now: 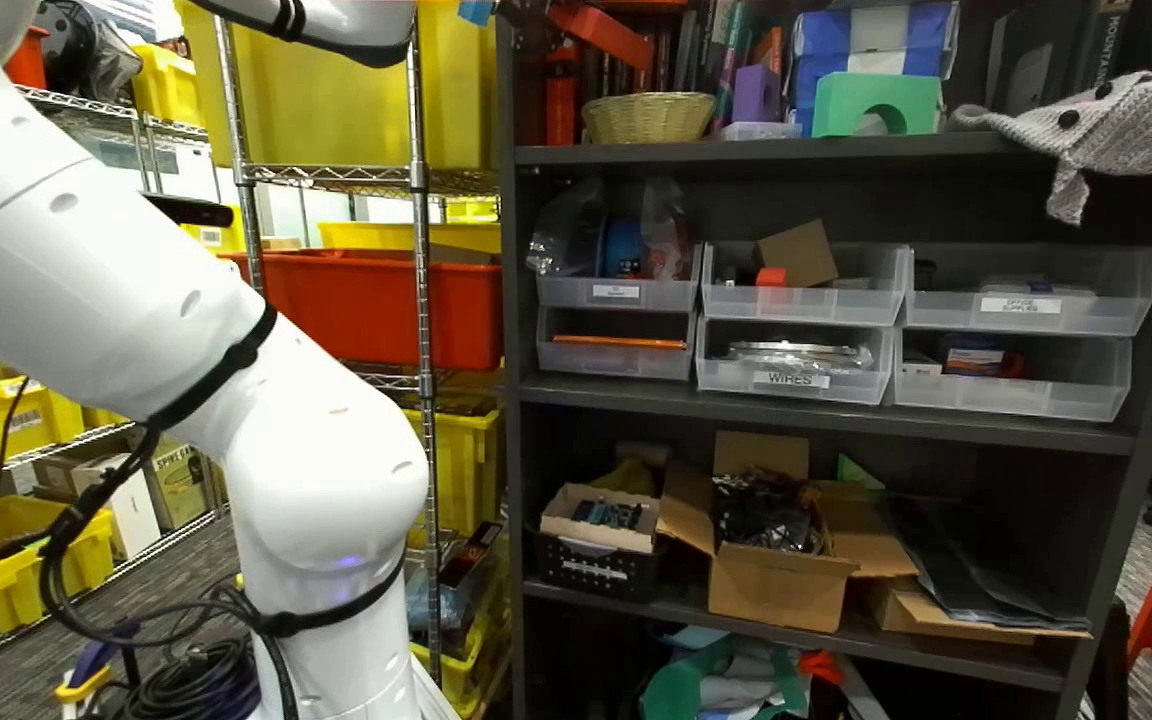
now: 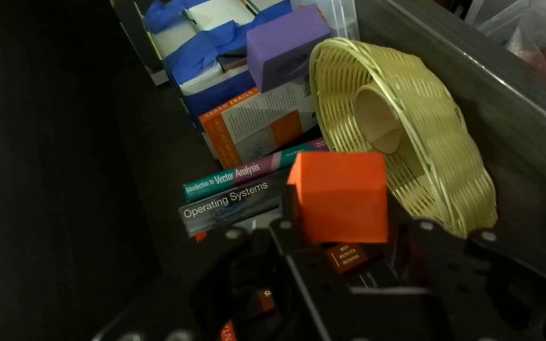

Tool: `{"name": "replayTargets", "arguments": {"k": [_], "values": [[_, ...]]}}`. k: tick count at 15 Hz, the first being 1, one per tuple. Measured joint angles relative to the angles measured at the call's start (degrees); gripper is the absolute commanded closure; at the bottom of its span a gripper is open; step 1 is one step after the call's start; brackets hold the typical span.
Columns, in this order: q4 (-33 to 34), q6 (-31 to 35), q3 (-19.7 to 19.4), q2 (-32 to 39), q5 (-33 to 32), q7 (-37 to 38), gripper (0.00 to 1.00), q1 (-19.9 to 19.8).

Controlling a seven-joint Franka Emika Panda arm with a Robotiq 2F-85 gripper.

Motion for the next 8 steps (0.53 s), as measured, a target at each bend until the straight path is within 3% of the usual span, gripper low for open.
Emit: {"name": "replayTargets", "arguments": {"k": [8], "values": [[6.7,-4.9,0.0,6.1,-1.7,3.1,0.85,2.1]]}}
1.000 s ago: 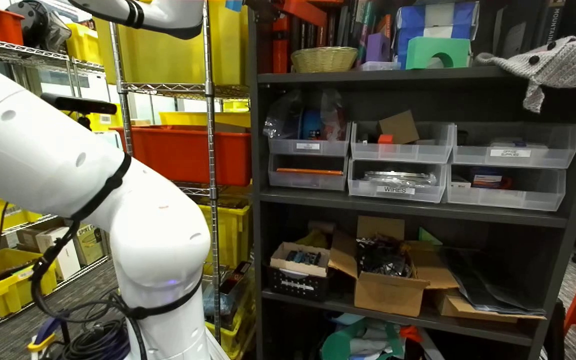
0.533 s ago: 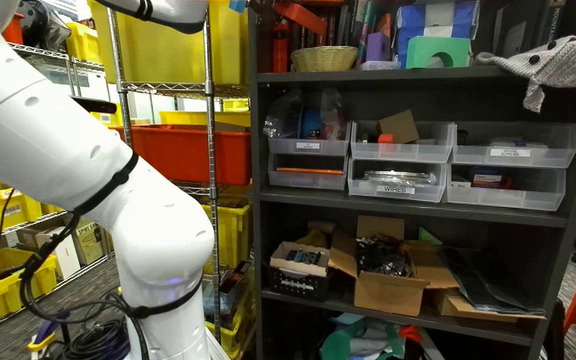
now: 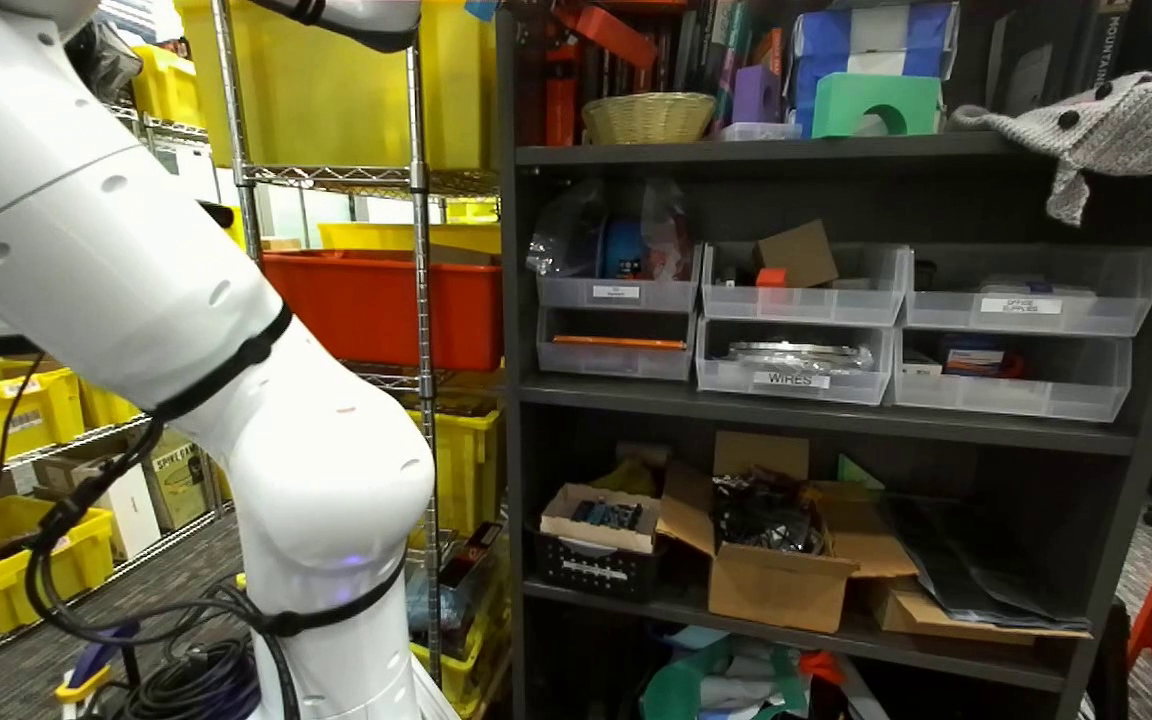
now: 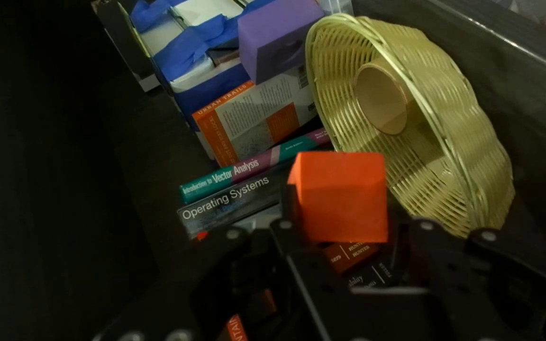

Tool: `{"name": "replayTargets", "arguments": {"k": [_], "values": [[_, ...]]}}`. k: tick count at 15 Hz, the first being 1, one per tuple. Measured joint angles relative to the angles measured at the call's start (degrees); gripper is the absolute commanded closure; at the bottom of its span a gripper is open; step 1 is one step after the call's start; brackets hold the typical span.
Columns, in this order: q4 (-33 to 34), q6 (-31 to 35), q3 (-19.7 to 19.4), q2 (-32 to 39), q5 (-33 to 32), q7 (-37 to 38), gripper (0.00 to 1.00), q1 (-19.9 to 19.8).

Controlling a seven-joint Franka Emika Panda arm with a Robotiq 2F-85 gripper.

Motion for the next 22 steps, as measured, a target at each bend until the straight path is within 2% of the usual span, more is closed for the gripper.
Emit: {"name": "replayTargets", "arguments": {"k": [17,18,20,22], "values": [[10.5,-13.0,-1.1,8.3,-0.2,6.0,0.85,5.4],[10.9,-13.6,-1.2,8.6,-0.2,6.0,0.35,5.6],[11.6,-14.7,-1.2,9.2,-0.2,6.0,0.3,6.0],[11.9,-15.7,-1.2,9.6,-0.2,6.0,0.16,6.3]]}}
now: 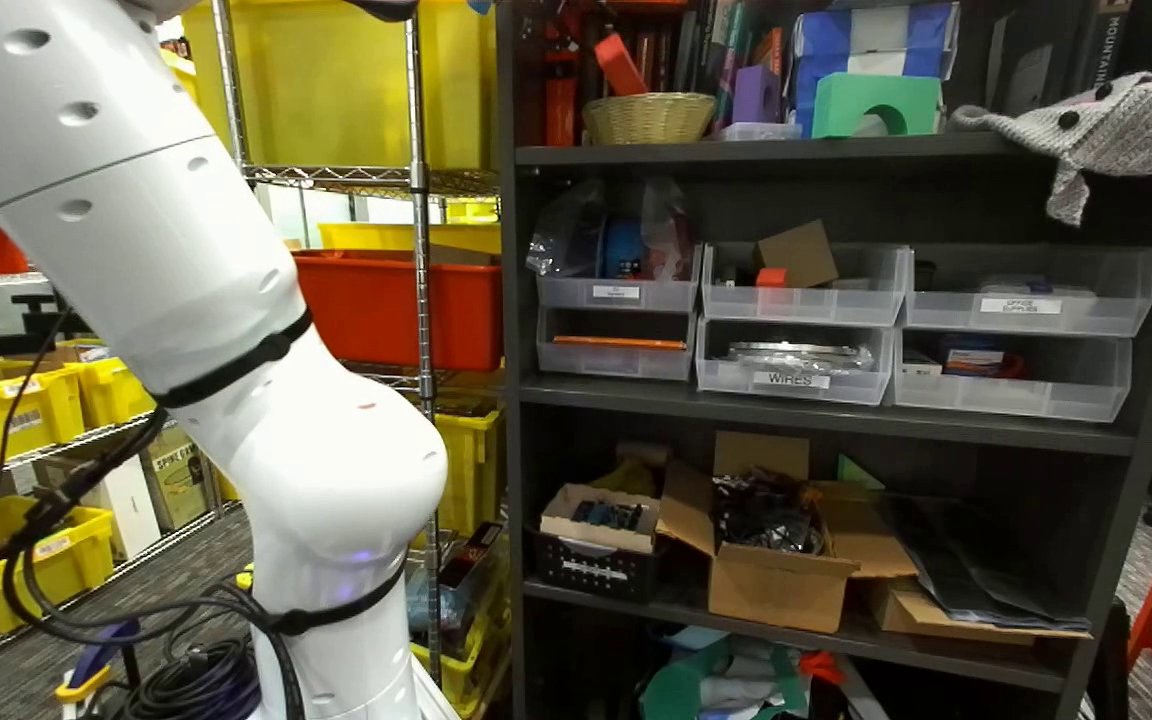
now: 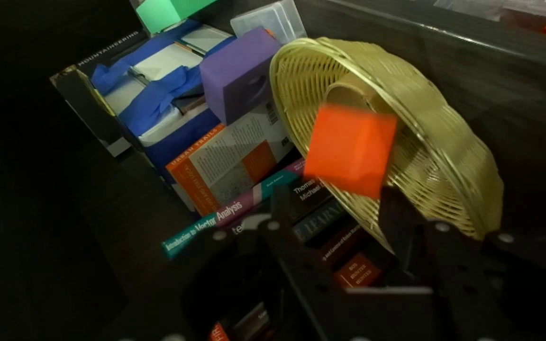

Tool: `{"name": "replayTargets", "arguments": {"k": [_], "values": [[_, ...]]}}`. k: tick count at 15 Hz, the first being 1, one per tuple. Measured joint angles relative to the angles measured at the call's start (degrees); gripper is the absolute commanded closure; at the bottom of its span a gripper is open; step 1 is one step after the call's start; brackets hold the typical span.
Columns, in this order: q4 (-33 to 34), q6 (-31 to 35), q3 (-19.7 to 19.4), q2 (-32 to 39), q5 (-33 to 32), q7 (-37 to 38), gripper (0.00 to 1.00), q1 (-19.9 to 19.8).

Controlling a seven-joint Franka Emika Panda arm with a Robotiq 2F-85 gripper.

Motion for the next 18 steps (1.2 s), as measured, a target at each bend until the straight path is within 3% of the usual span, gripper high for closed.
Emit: {"name": "replayTargets", "arguments": {"k": [2,3,13,18], "values": [[0.2,-0.6,0.0,0.4,0.0,0.0,0.03,0.4],[0.3,-0.8,0.0,0.6,0.0,0.0,0.01,0.6],[0.4,1.2,-2.3,-1.2,0.0,0.8,0.0,2.8],[-7.9,9.4,-8.6,-8.8,0.5,1.2,0.0,4.7]]}}
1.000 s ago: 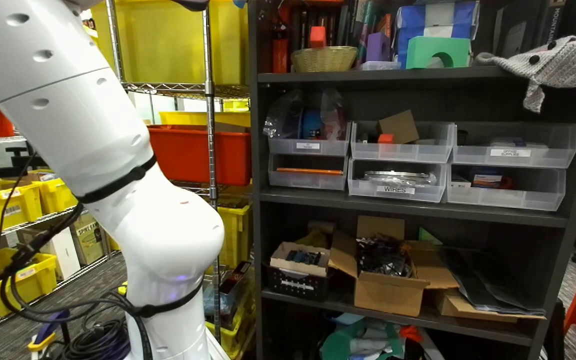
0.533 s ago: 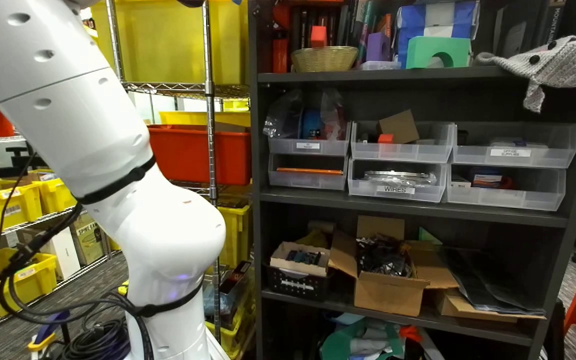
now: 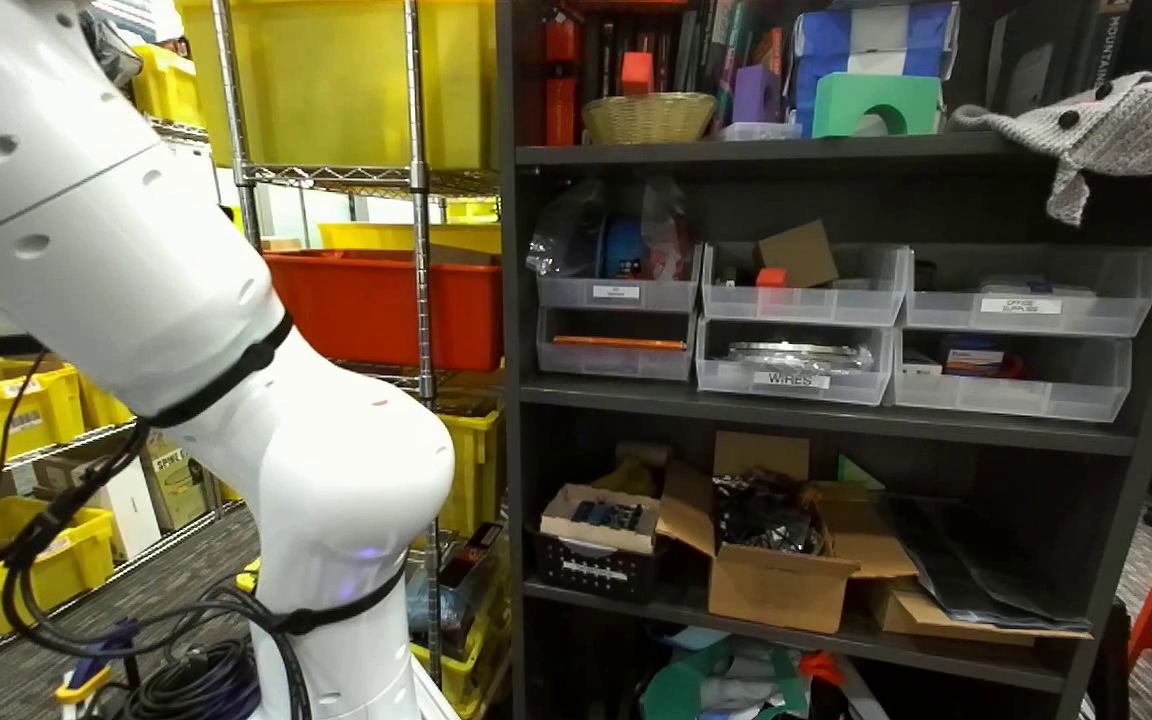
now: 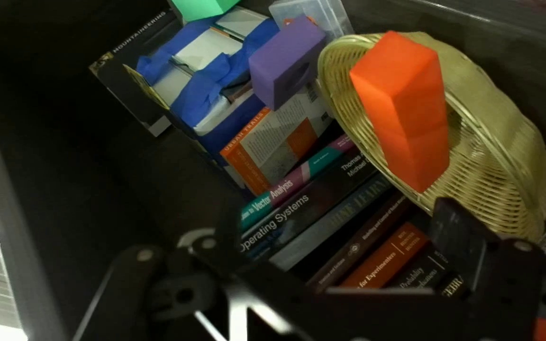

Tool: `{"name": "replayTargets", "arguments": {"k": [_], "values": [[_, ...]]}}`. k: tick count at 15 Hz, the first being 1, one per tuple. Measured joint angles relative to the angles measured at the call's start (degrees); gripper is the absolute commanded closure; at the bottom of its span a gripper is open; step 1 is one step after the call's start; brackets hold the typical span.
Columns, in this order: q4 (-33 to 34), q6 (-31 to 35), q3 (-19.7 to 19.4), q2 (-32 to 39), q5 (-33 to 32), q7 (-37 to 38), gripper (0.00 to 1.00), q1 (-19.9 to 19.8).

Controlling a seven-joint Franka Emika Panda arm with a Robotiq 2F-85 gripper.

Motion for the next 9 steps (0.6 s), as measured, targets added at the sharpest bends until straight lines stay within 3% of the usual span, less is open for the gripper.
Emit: {"name": "replayTargets", "arguments": {"k": [4,9], "values": [[-13.3,14.8,-6.7,-9.6,-0.8,0.9,0.0,-0.2],[-30.3,33.1,-13.3,-18.9,-1.3,1.6,0.0,-5.1]]}}
